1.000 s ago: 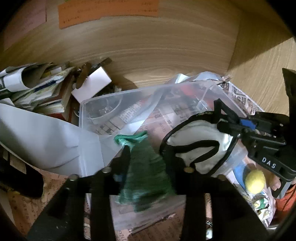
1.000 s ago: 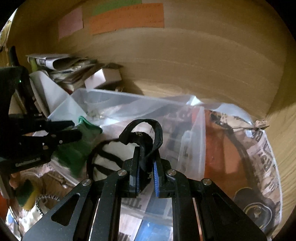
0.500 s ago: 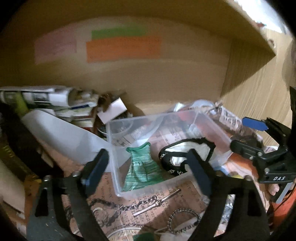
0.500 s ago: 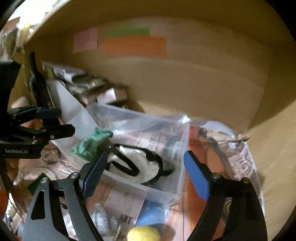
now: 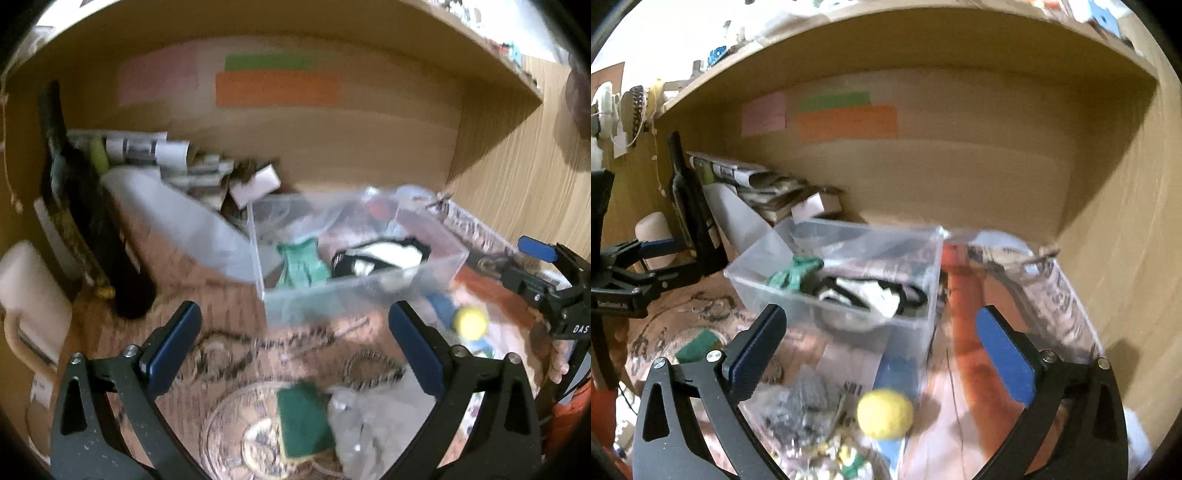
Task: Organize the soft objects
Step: 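Grasp the green sponge with the left tool while the right tool grasps the yellow ball, then carry sponge and ball into the clear box and open both tools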
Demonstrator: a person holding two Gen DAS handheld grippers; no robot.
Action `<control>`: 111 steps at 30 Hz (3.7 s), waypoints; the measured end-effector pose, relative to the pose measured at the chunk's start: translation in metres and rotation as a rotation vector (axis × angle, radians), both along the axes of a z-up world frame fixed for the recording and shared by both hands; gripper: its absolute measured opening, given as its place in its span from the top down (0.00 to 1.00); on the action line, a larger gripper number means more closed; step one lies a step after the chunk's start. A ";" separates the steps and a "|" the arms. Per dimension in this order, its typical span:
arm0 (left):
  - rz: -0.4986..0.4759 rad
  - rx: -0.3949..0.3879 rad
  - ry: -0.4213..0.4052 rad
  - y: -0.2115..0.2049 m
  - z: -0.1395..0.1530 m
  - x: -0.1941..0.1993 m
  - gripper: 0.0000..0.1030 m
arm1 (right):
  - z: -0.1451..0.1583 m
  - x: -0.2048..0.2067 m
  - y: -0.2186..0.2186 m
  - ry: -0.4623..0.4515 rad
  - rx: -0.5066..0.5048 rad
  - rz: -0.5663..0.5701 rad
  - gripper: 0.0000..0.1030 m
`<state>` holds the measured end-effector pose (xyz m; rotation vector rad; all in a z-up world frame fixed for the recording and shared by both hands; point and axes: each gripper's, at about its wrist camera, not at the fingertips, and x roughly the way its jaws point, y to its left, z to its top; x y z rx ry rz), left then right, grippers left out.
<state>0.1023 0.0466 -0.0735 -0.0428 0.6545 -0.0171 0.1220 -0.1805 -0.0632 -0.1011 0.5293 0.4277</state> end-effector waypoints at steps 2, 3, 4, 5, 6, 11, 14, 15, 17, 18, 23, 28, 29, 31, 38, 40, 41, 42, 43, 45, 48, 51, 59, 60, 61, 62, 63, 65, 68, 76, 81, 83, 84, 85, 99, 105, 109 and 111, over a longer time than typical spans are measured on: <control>0.009 -0.005 0.028 0.001 -0.011 -0.004 0.00 | -0.010 -0.002 -0.002 0.026 -0.006 -0.013 0.00; 0.012 -0.008 0.040 0.001 -0.015 -0.006 0.00 | -0.014 -0.002 -0.003 0.038 -0.011 -0.017 0.00; 0.015 -0.011 0.056 0.001 -0.020 -0.008 0.00 | -0.020 -0.003 -0.003 0.050 -0.018 -0.021 0.00; 0.019 -0.014 0.068 0.002 -0.025 -0.010 0.00 | -0.025 -0.003 -0.004 0.064 -0.026 -0.026 0.00; 0.022 -0.018 0.085 0.002 -0.031 -0.011 0.00 | -0.031 -0.003 -0.005 0.078 -0.033 -0.033 0.00; 0.018 -0.050 0.142 0.005 -0.053 -0.015 0.00 | -0.056 -0.003 -0.010 0.149 -0.052 -0.058 0.08; 0.027 -0.060 0.147 0.006 -0.060 -0.018 0.04 | -0.061 -0.002 -0.012 0.174 -0.049 -0.052 0.23; 0.024 -0.064 0.147 0.006 -0.062 -0.019 0.11 | -0.063 -0.002 -0.012 0.186 -0.043 -0.051 0.26; 0.013 -0.070 0.161 0.005 -0.065 -0.020 0.23 | -0.068 0.000 -0.013 0.211 -0.034 -0.048 0.36; 0.008 -0.077 0.165 0.005 -0.066 -0.021 0.27 | -0.069 0.000 -0.013 0.219 -0.033 -0.046 0.38; 0.000 -0.100 0.179 0.006 -0.072 -0.021 0.50 | -0.077 0.003 -0.010 0.261 -0.034 -0.023 0.60; 0.007 -0.135 0.175 0.010 -0.072 -0.024 0.64 | -0.075 0.001 -0.011 0.244 -0.030 -0.026 0.61; 0.013 -0.127 0.165 0.010 -0.070 -0.026 0.65 | -0.073 0.000 -0.011 0.237 -0.027 -0.027 0.61; 0.015 -0.122 0.147 0.012 -0.065 -0.026 0.65 | -0.068 -0.001 -0.013 0.222 -0.017 -0.029 0.61; 0.014 -0.091 0.051 0.012 -0.033 -0.024 0.65 | -0.043 -0.004 -0.011 0.136 0.015 -0.024 0.62; 0.012 -0.086 0.012 0.011 -0.021 -0.023 0.65 | -0.035 -0.004 -0.010 0.105 0.024 -0.020 0.62; 0.011 -0.085 -0.006 0.011 -0.015 -0.022 0.65 | -0.031 -0.003 -0.010 0.092 0.028 -0.019 0.61; 0.010 -0.083 -0.025 0.011 -0.009 -0.020 0.65 | -0.027 -0.003 -0.009 0.077 0.036 -0.017 0.61; 0.009 -0.081 -0.043 0.011 -0.003 -0.017 0.65 | -0.023 -0.003 -0.009 0.065 0.042 -0.015 0.61; 0.004 -0.081 -0.070 0.010 0.007 -0.013 0.65 | -0.015 -0.003 -0.007 0.038 0.054 -0.010 0.61; -0.005 -0.080 -0.102 0.009 0.021 -0.001 0.65 | -0.002 0.000 -0.003 -0.007 0.063 -0.003 0.61; -0.011 -0.076 -0.117 0.007 0.029 0.011 0.65 | 0.007 0.002 0.000 -0.043 0.066 0.005 0.61; -0.050 -0.096 -0.094 0.005 0.037 0.053 0.65 | 0.020 0.021 0.011 -0.103 0.049 0.024 0.61; -0.057 -0.098 -0.085 0.004 0.037 0.059 0.65 | 0.020 0.026 0.013 -0.100 0.045 0.028 0.61; -0.060 -0.098 -0.076 0.002 0.035 0.062 0.65 | 0.019 0.029 0.014 -0.096 0.044 0.031 0.61; -0.063 -0.097 -0.065 0.001 0.033 0.068 0.65 | 0.018 0.034 0.015 -0.088 0.040 0.034 0.61; -0.065 -0.095 -0.054 0.000 0.031 0.073 0.65 | 0.016 0.038 0.017 -0.080 0.035 0.037 0.61; -0.077 -0.095 -0.024 -0.003 0.024 0.084 0.65 | 0.010 0.048 0.021 -0.055 0.021 0.041 0.61; -0.093 -0.090 0.027 -0.009 0.012 0.103 0.65 | -0.001 0.062 0.026 -0.008 0.000 0.047 0.61; -0.147 -0.072 0.134 -0.031 -0.016 0.134 0.65 | -0.028 0.085 0.035 0.099 -0.047 0.042 0.61; -0.161 -0.043 0.170 -0.042 -0.028 0.142 0.65 | -0.036 0.091 0.040 0.132 -0.066 0.045 0.61; -0.165 -0.031 0.170 -0.047 -0.030 0.143 0.65 | -0.036 0.091 0.042 0.132 -0.076 0.048 0.61; -0.167 -0.025 0.171 -0.048 -0.031 0.142 0.64 | -0.036 0.090 0.043 0.131 -0.081 0.052 0.60; -0.167 -0.019 0.172 -0.049 -0.031 0.141 0.63 | -0.036 0.090 0.044 0.129 -0.084 0.054 0.58; -0.124 0.011 -0.003 -0.031 0.014 0.079 0.22 | 0.002 0.055 0.027 0.014 -0.034 0.036 0.21; -0.124 0.055 -0.056 -0.027 0.021 0.045 0.13 | 0.013 0.028 0.022 -0.005 0.000 0.049 0.19; -0.117 0.052 -0.043 -0.026 0.013 0.031 0.04 | 0.009 0.012 0.022 0.006 0.004 0.064 0.19; -0.116 0.057 -0.026 -0.026 0.005 0.026 0.04 | 0.002 0.005 0.024 0.022 0.000 0.067 0.19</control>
